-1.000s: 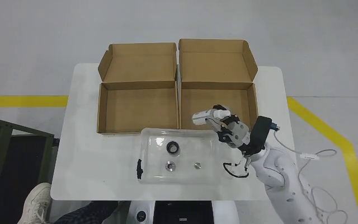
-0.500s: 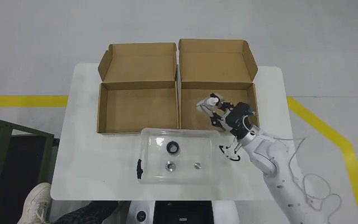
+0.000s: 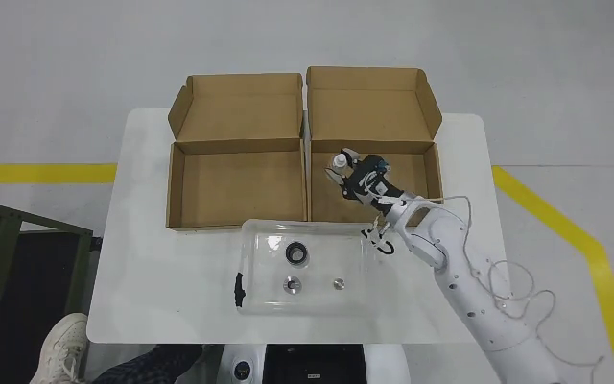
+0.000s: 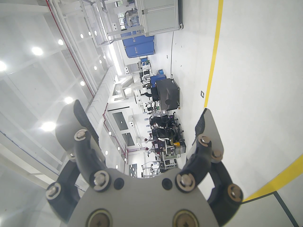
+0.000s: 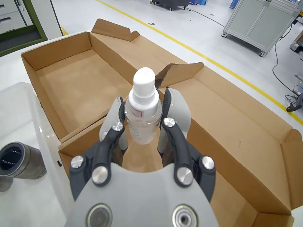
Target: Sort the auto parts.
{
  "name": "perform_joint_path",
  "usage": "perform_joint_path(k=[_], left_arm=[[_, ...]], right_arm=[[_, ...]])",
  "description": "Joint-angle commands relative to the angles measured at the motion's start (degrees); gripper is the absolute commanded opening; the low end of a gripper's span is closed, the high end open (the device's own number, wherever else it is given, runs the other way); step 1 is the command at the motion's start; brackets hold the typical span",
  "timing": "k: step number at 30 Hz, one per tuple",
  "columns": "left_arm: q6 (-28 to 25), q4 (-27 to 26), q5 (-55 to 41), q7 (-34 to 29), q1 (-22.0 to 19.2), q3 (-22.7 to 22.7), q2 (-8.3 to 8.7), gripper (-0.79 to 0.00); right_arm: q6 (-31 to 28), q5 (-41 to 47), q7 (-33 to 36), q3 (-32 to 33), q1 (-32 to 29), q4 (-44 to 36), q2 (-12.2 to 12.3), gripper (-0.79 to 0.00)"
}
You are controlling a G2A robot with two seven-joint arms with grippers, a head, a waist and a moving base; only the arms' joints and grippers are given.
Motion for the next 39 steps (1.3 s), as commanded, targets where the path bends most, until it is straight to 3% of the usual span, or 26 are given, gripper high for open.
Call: perform_joint_path(k=[1,12,20,24,26,27,29,39], left_arm=[[0.0,0.0,0.0,0.0,0.0,0.0,0.00,0.000],[0.0,0.0,0.0,0.0,0.0,0.0,0.00,0.000],[0.0,0.0,0.0,0.0,0.0,0.0,0.00,0.000],[0.0,0.0,0.0,0.0,0.0,0.0,0.00,0.000],[0.0,0.0,0.0,0.0,0.0,0.0,0.00,0.000],[0.0,0.0,0.0,0.0,0.0,0.0,0.00,0.000],[0.0,0.0,0.0,0.0,0.0,0.0,0.00,0.000],[0.0,0.0,0.0,0.0,0.0,0.0,0.00,0.000]], right_arm=[[0.2,0.1,0.1,-0.9,0.9,1.1,-0.3,-0.785],[1.7,-0.4,1.5,-4.1,5.0,6.3,-1.8,-0.779],[2.9,-1.2,2.0,-5.4,6.6,9.4,-2.6,-0.566],[2.9,-1.2,1.6,-5.5,6.9,10.6,-2.8,-0.502],[2.9,-1.3,1.6,-5.5,6.9,11.0,-2.9,-0.397],[2.8,-1.3,1.5,-5.4,6.9,11.1,-2.9,-0.194],[2.8,-1.2,1.5,-5.3,6.9,11.3,-3.0,0.000],[2.3,-1.2,2.1,-3.6,5.4,9.1,-2.9,0.000]])
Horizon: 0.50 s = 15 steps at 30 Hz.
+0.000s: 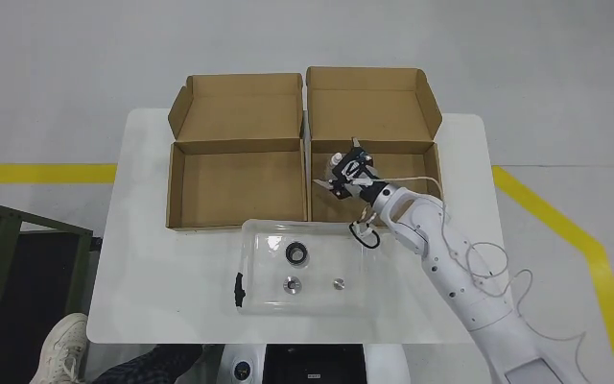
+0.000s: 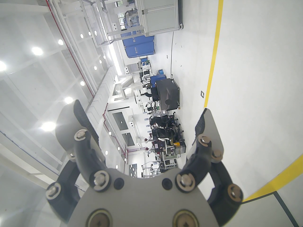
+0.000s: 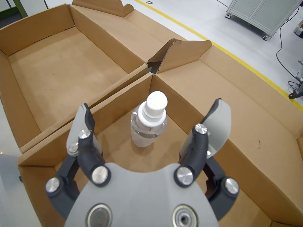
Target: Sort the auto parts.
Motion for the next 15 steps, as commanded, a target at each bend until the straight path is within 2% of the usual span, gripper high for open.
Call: perform_joint_path(k=[1,5,15], left_arm=[[0.0,0.0,0.0,0.0,0.0,0.0,0.00,0.000],[0.0,0.0,0.0,0.0,0.0,0.0,0.00,0.000],[0.0,0.0,0.0,0.0,0.0,0.0,0.00,0.000]], right_arm=[[-0.4,0.2,0.3,0.6,-0.5,-0.9,0.1,0.000],[-2.3,0.1,1.9,2.5,-2.0,-4.5,0.7,0.000],[-13.4,-1.4,8.4,9.7,-9.5,-19.2,3.2,0.000]])
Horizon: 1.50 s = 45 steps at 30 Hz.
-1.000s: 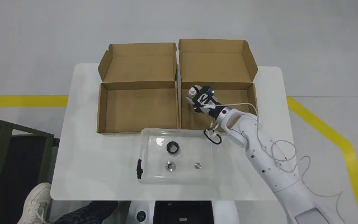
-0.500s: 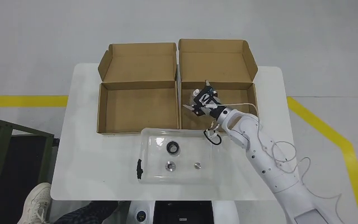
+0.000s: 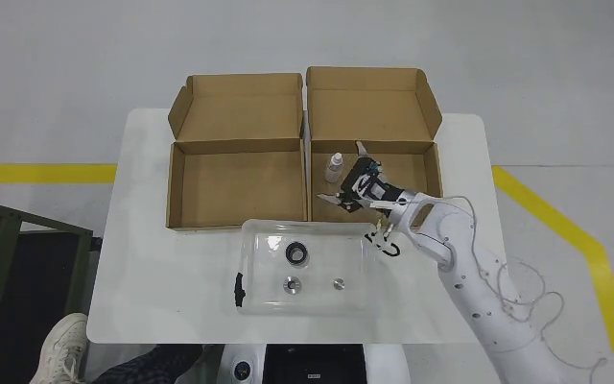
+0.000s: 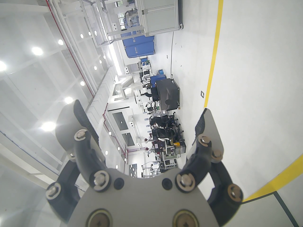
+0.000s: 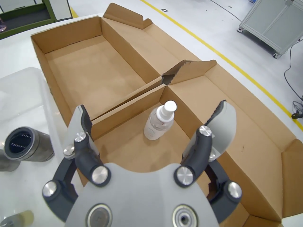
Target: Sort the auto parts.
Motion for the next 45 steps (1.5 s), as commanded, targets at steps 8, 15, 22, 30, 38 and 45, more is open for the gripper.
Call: perform_joint_path(k=[8,15,22,30,38,45], left_arm=[[0.0,0.0,0.0,0.0,0.0,0.0,0.00,0.000],[0.0,0.0,0.0,0.0,0.0,0.0,0.00,0.000],[0.0,0.0,0.0,0.0,0.0,0.0,0.00,0.000],[0.0,0.0,0.0,0.0,0.0,0.0,0.00,0.000],[0.0,0.0,0.0,0.0,0.0,0.0,0.00,0.000],[0.0,0.0,0.0,0.0,0.0,0.0,0.00,0.000]], right_arm=[[-9.3,-2.5,2.0,5.9,-9.6,-13.4,2.2,0.000],[-14.9,-1.9,2.7,6.9,-14.8,-18.9,3.1,0.000],[-16.5,-3.8,4.0,6.8,-18.1,-20.7,3.8,0.000],[-16.9,-2.8,4.7,5.2,-20.8,-19.8,4.2,0.000],[-18.2,-5.4,6.2,4.1,-21.7,-19.2,4.7,0.000],[-19.8,-8.6,8.6,4.4,-21.7,-20.1,5.4,0.000]])
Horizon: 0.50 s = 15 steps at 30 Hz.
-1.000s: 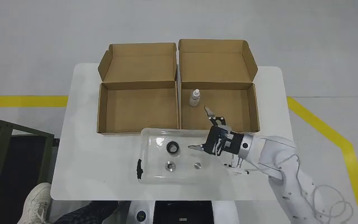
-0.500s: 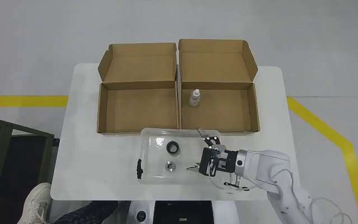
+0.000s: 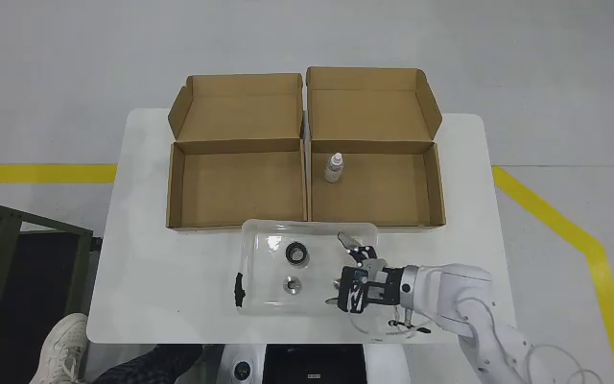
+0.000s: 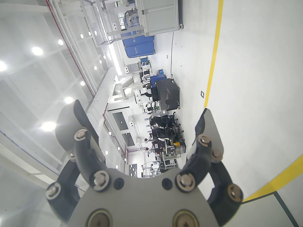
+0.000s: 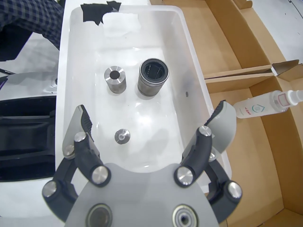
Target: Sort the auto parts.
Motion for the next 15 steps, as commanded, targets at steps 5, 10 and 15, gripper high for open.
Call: perform_joint_path(k=[5,10,15], left_arm=[[0.0,0.0,0.0,0.0,0.0,0.0,0.00,0.000],[0.0,0.0,0.0,0.0,0.0,0.0,0.00,0.000],[0.0,0.0,0.0,0.0,0.0,0.0,0.00,0.000]], right_arm=[[-1.8,-1.9,3.7,-0.2,-0.1,-0.9,0.5,0.000],[-1.7,-1.5,6.4,-0.7,0.0,-0.9,0.7,0.000],[-1.6,-1.1,8.5,-1.8,1.0,-0.6,0.8,0.000]])
